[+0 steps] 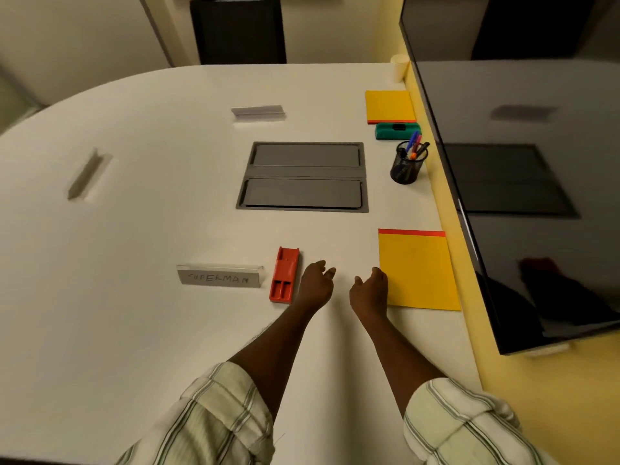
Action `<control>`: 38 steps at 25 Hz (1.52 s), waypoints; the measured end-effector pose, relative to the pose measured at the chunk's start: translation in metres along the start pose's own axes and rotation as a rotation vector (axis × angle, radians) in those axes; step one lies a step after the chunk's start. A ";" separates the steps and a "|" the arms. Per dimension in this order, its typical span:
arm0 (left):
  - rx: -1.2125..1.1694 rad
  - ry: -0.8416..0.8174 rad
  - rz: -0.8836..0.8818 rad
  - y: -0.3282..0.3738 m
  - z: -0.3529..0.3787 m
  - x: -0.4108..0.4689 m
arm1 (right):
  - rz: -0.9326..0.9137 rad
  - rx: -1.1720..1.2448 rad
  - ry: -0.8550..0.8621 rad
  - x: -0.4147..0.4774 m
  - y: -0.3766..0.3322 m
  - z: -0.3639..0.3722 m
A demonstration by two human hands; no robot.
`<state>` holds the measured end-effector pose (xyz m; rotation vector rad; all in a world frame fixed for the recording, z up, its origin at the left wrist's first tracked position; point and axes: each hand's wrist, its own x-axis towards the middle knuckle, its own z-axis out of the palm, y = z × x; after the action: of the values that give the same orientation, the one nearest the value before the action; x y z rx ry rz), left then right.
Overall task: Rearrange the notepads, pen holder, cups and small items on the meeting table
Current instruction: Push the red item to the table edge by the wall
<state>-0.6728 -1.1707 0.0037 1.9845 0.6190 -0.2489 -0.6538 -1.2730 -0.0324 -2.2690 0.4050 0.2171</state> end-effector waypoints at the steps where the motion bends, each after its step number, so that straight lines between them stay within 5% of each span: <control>1: -0.003 0.036 -0.012 -0.002 -0.009 -0.005 | -0.022 0.000 -0.030 -0.004 -0.006 0.005; 9: 0.023 0.252 -0.083 -0.046 -0.057 -0.029 | -0.102 0.001 -0.261 -0.033 -0.037 0.044; 17: 0.025 0.177 -0.214 -0.074 -0.077 -0.023 | -0.083 -0.066 -0.385 -0.036 -0.069 0.086; 30: 0.056 0.129 -0.223 -0.095 -0.074 0.021 | -0.019 -0.313 -0.280 -0.010 -0.091 0.134; 38: 0.153 0.151 -0.086 -0.049 -0.068 0.058 | 0.042 -0.190 -0.219 0.030 -0.106 0.105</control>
<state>-0.6546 -1.0752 -0.0263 2.1402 0.8037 -0.2051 -0.5912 -1.1347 -0.0370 -2.3906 0.3281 0.5406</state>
